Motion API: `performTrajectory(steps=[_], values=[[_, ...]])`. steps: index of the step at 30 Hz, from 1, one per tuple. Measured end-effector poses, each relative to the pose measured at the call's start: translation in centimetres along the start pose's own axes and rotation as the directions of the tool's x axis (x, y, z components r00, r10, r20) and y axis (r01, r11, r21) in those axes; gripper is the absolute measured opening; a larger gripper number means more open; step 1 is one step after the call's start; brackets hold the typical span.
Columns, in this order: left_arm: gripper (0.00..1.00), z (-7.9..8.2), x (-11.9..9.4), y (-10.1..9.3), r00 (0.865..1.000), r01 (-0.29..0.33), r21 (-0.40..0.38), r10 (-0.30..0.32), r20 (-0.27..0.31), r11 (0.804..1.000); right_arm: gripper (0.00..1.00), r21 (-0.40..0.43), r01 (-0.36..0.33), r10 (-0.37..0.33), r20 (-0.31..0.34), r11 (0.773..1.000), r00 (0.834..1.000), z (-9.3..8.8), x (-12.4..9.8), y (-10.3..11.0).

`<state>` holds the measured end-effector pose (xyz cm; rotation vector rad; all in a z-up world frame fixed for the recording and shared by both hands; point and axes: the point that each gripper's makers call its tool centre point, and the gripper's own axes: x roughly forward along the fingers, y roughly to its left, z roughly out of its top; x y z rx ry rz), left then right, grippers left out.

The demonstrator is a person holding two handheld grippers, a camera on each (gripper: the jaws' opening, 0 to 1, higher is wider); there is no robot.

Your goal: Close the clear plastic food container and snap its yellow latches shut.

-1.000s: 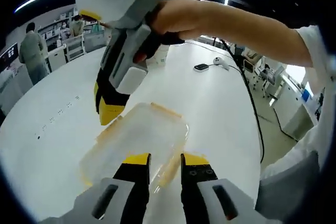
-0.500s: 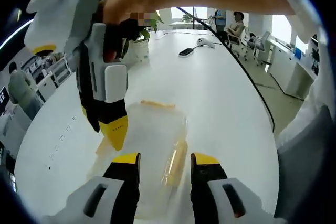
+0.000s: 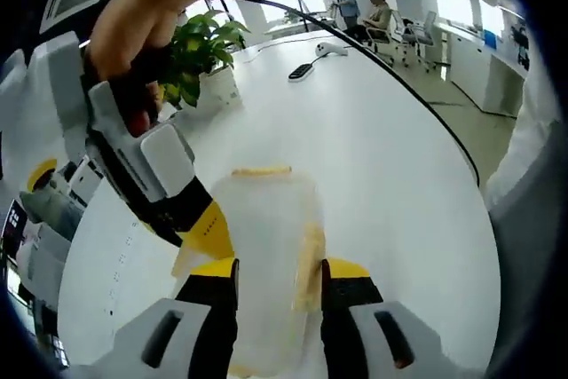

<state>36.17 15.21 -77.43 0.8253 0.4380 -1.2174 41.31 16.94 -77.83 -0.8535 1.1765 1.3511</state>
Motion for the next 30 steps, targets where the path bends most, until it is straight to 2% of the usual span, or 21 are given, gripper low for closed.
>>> performTrajectory(steps=[4,9,12,18,26,29,30], values=[[0.29,-0.15,0.14,-0.09,1.000,-0.006,0.049,0.007,-0.010,0.999,0.35,-0.004,-0.013,0.012,-0.041,1.000,0.999,0.06,0.21,-0.04],[0.29,-0.22,0.26,-0.23,1.000,-0.014,0.073,0.016,-0.024,0.997,0.35,-0.011,-0.015,0.015,-0.071,1.000,0.997,0.10,0.33,-0.01],[0.29,-0.38,0.31,-0.35,0.999,-0.018,0.131,0.022,-0.029,0.991,0.35,-0.009,-0.018,0.017,-0.083,1.000,0.996,0.07,0.40,-0.08],[0.28,-0.33,0.33,-0.36,0.999,-0.020,0.106,0.023,-0.029,0.994,0.34,0.000,-0.038,0.038,-0.078,0.999,0.996,-0.18,0.45,0.34],[0.26,-0.39,0.34,-0.38,0.999,-0.021,0.104,0.024,-0.028,0.994,0.33,-0.005,-0.040,0.039,-0.136,0.999,0.990,-0.01,0.65,0.04],[0.25,-0.36,0.42,-0.45,0.998,-0.041,0.114,0.045,-0.033,0.993,0.33,-0.001,-0.052,0.051,-0.128,0.999,0.990,-0.07,0.69,-0.04],[0.23,-0.93,0.20,0.43,0.992,-0.099,0.121,0.108,-0.065,0.988,0.33,0.001,-0.059,0.059,-0.124,0.998,0.991,-0.13,0.77,-0.03]])
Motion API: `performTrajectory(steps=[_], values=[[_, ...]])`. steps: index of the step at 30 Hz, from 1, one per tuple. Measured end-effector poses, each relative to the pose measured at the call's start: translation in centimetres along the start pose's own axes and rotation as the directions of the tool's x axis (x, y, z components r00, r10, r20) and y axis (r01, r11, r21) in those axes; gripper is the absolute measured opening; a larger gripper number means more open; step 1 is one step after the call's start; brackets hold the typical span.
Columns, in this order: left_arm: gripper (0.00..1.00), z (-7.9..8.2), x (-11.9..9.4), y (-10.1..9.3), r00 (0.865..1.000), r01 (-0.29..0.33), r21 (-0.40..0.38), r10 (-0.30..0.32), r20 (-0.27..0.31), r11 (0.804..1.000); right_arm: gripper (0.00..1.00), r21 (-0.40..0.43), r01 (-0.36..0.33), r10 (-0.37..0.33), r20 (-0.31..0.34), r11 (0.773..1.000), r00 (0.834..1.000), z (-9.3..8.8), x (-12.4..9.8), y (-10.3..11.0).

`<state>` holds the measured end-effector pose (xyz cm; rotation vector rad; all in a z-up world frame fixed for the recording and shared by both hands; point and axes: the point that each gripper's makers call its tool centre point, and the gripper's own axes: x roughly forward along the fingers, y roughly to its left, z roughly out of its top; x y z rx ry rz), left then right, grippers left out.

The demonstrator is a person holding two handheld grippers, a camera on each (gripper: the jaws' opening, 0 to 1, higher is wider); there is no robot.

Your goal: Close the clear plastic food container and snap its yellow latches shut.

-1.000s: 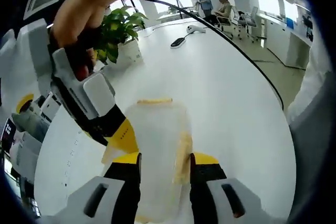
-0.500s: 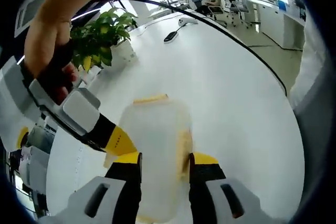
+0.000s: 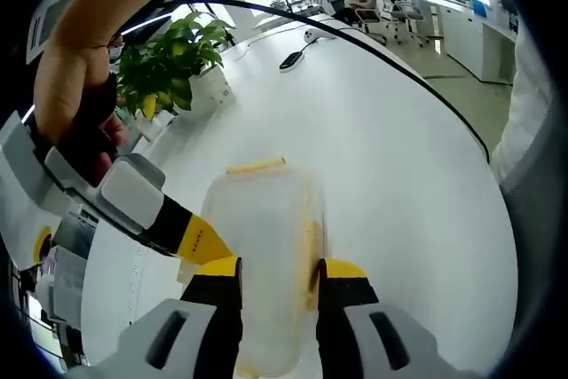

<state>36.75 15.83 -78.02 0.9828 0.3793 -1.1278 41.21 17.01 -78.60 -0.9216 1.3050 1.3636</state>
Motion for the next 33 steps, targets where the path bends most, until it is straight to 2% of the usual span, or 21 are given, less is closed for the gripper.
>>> performTrajectory(steps=[1,2,7,10,13,20,24,26,33], values=[[0.23,-0.11,0.17,-0.91,0.999,0.043,-0.032,-0.043,0.018,0.999,0.33,0.001,-0.002,0.002,0.004,1.000,1.000,0.01,0.05,-0.01],[0.23,-0.04,0.18,-0.34,0.999,0.035,-0.015,-0.034,0.022,0.999,0.33,0.002,-0.004,0.004,0.010,1.000,1.000,-0.09,0.03,-0.05],[0.24,0.54,0.04,-0.52,0.999,0.037,-0.003,-0.036,0.028,0.999,0.33,0.004,-0.008,0.008,0.018,1.000,1.000,0.02,0.11,-0.01],[0.24,0.85,-0.03,-0.74,0.997,0.045,0.004,-0.045,0.056,0.999,0.31,0.037,-0.073,0.071,0.046,0.997,0.996,-0.07,0.46,0.17],[0.24,0.74,-0.07,-0.82,0.998,0.035,0.001,-0.035,0.051,0.999,0.31,0.023,-0.092,0.091,0.052,0.995,0.994,-0.03,0.49,-0.43],[0.25,0.70,-0.03,-0.84,0.997,0.044,0.011,-0.045,0.056,0.999,0.32,0.004,-0.086,0.086,0.069,0.996,0.994,0.03,0.40,-0.33],[0.26,0.74,-0.02,-0.84,0.997,0.046,0.016,-0.047,0.059,0.999,0.33,-0.007,-0.074,0.074,0.153,0.997,0.986,0.12,0.14,-0.23],[0.26,0.76,-0.03,-0.87,0.997,0.046,0.015,-0.047,0.061,0.999,0.33,-0.006,-0.072,0.072,0.174,0.997,0.982,0.05,0.12,-0.40],[0.27,0.80,-0.06,-0.85,0.997,0.052,0.030,-0.053,0.055,0.998,0.33,-0.011,-0.032,0.034,0.190,0.999,0.981,0.04,-0.10,0.33]])
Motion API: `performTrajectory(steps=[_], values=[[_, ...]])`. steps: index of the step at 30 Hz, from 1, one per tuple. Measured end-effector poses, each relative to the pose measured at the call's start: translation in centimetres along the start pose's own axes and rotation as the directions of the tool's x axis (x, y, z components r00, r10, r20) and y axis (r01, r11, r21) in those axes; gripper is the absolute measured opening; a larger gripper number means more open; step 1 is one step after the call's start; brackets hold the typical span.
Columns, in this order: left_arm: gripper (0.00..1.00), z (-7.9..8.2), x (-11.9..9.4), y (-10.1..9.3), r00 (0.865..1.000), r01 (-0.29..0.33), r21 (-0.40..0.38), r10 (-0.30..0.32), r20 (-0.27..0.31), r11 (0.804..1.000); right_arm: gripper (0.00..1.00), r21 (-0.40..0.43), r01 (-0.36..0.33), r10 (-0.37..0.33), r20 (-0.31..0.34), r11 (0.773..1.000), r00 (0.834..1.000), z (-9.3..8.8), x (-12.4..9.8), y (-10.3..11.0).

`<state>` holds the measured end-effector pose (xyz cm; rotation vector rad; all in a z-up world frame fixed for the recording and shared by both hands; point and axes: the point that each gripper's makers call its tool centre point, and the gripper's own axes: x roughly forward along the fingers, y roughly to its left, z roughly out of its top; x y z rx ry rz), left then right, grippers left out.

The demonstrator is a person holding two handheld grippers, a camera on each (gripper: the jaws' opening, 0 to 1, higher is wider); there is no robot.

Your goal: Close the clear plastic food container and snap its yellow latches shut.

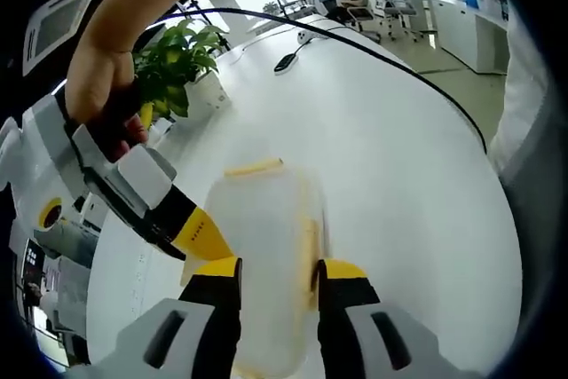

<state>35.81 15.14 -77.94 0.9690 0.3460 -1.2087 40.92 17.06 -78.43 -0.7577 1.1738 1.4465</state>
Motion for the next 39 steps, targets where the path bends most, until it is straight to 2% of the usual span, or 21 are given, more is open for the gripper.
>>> performTrajectory(steps=[5,11,18,24,31,39], values=[[0.27,0.1,0.0,0.1,1.000,-0.003,0.000,0.003,0.004,1.000,0.33,0.009,0.032,-0.032,0.016,0.999,0.999,0.0,-0.2,0.2],[0.31,0.3,-0.1,-0.1,0.999,0.028,-0.064,-0.026,0.027,0.998,0.33,0.016,0.055,-0.056,0.057,0.998,0.997,0.1,-0.4,0.1],[0.43,0.6,-0.3,-0.8,0.997,0.074,-0.117,-0.069,0.045,0.990,0.36,0.023,0.100,-0.101,0.086,0.995,0.991,0.1,-0.7,0.0],[0.52,-0.1,-0.9,-0.9,0.997,0.076,-0.121,-0.074,0.021,0.990,0.41,0.022,0.135,-0.137,0.086,0.991,0.987,-0.4,-1.2,-0.6],[0.58,-0.6,-2.1,0.7,0.999,0.043,-0.170,-0.038,0.031,0.984,0.43,0.074,0.142,-0.153,0.160,0.987,0.975,-0.4,-2.3,-0.5],[0.67,-1.3,-3.1,2.2,1.000,0.019,-0.177,-0.014,0.027,0.984,0.47,0.046,0.176,-0.181,0.197,0.983,0.964,-0.5,-3.3,0.1]])
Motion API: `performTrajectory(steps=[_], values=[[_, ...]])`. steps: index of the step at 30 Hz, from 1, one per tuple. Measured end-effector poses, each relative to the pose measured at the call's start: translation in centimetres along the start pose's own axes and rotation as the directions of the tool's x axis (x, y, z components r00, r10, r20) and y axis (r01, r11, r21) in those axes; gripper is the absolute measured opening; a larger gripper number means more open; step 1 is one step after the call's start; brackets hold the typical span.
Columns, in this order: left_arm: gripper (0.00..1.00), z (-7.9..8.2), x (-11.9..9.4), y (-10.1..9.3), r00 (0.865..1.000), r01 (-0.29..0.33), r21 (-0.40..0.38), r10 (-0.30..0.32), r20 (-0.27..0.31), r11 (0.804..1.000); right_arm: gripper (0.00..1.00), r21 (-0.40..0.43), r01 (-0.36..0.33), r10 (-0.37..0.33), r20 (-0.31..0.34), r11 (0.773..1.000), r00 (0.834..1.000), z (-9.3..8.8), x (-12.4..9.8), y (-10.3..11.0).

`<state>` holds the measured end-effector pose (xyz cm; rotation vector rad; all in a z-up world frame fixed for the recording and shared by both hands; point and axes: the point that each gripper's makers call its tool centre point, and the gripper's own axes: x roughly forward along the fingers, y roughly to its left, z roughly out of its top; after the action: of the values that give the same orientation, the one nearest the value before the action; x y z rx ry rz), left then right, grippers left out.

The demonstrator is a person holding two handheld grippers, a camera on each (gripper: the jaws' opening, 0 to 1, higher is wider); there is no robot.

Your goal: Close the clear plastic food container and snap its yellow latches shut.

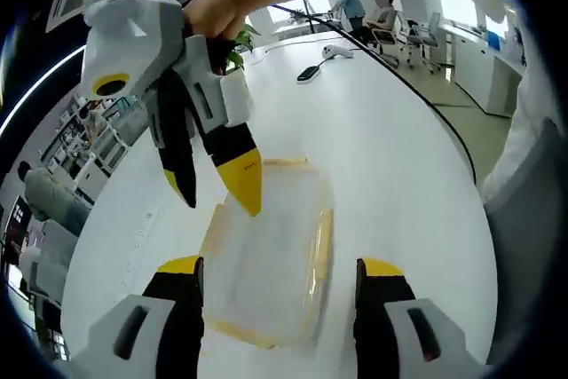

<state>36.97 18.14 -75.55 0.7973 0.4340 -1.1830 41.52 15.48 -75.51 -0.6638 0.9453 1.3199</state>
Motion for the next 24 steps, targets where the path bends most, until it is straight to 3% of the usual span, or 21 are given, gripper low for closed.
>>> performTrajectory(steps=[10,13,18,24], values=[[0.69,-1.2,-1.1,2.7,0.999,-0.043,-0.007,0.042,-0.026,0.999,0.55,-0.027,0.037,-0.035,0.065,0.999,0.997,-0.6,-1.0,1.0],[0.71,-2.3,-1.1,3.2,0.996,-0.039,0.039,0.042,-0.079,0.998,0.56,-0.036,0.044,-0.042,0.064,0.998,0.997,-1.3,-1.3,1.3],[0.80,-2.7,-0.9,3.7,0.996,-0.034,0.038,0.037,-0.075,0.999,0.60,-0.051,0.044,-0.041,0.056,0.998,0.998,-2.5,-1.7,1.7],[0.80,-3.1,-0.3,3.3,0.996,-0.003,0.025,0.005,-0.085,1.000,0.64,-0.051,0.043,-0.040,0.057,0.998,0.998,-3.8,-1.6,2.2]])
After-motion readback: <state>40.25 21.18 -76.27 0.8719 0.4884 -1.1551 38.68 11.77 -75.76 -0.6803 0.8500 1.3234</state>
